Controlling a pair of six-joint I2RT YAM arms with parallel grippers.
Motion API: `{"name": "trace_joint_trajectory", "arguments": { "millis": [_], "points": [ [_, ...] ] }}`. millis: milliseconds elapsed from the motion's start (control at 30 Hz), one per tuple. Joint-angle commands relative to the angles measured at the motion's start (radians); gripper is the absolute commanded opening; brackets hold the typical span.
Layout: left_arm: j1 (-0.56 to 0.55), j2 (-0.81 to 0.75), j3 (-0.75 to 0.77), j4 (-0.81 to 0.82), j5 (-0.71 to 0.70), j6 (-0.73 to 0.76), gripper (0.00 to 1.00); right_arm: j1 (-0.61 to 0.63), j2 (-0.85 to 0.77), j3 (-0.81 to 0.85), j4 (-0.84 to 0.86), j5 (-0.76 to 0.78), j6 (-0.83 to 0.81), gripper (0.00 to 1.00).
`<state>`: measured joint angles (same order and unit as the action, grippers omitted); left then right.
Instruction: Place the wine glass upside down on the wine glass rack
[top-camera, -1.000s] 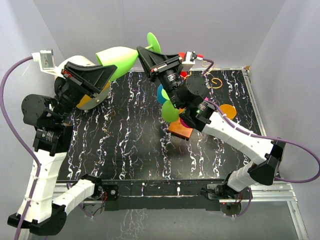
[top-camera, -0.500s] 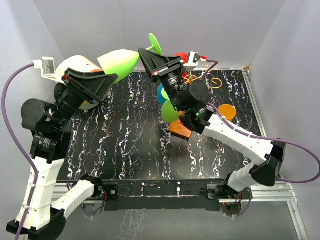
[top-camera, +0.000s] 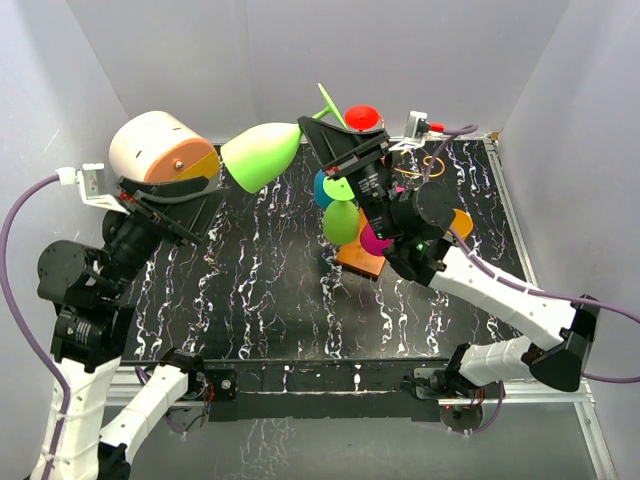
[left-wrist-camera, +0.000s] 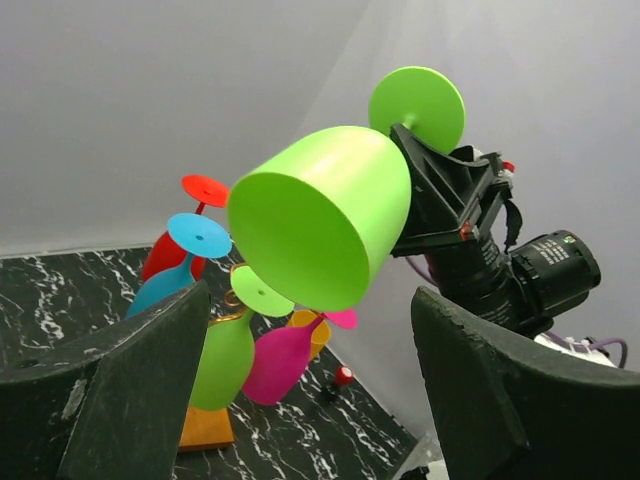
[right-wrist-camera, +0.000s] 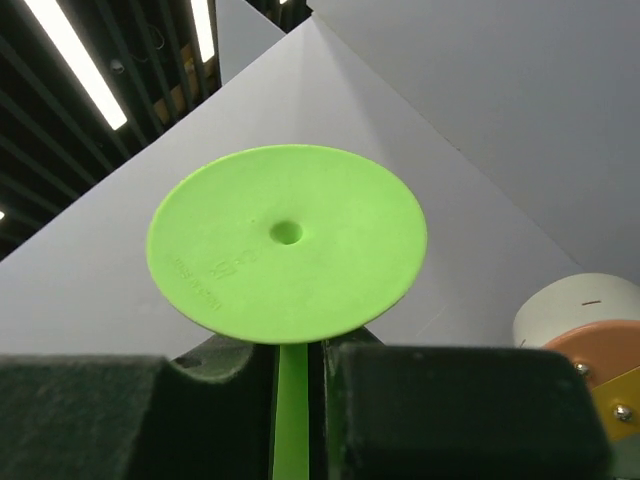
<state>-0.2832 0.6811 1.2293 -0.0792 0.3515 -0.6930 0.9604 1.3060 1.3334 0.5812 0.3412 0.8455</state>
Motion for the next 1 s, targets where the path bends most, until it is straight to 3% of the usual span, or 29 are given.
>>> {"name": "trace_joint_trajectory", "arguments": {
  "millis": [0,100,300,467,600,967],
  "points": [
    [0.005,-0.077,-0.016,0.051,-0.086,0.068,0.79,0.006,-0.083,-0.029,0.062,-0.104,-0.193,0.00],
    [0.005,-0.070,0.008,0.072,-0.100,0.054,0.80,0.006,-0.121,-0.061,0.054,-0.190,-0.307,0.00],
    [0.005,0.032,0.073,0.106,0.030,-0.059,0.80,0.005,-0.185,-0.104,0.011,-0.424,-0.503,0.00],
    [0.006,0.103,0.011,0.385,0.258,-0.257,0.82,0.006,-0.205,-0.107,-0.077,-0.584,-0.587,0.00],
    [0.005,0.122,0.001,0.420,0.248,-0.326,0.83,0.005,-0.212,-0.109,-0.167,-0.674,-0.664,0.00],
    [0.005,0.145,-0.104,0.494,0.233,-0.601,0.83,0.006,-0.182,-0.122,-0.228,-0.675,-0.815,0.00]
  ]
}}
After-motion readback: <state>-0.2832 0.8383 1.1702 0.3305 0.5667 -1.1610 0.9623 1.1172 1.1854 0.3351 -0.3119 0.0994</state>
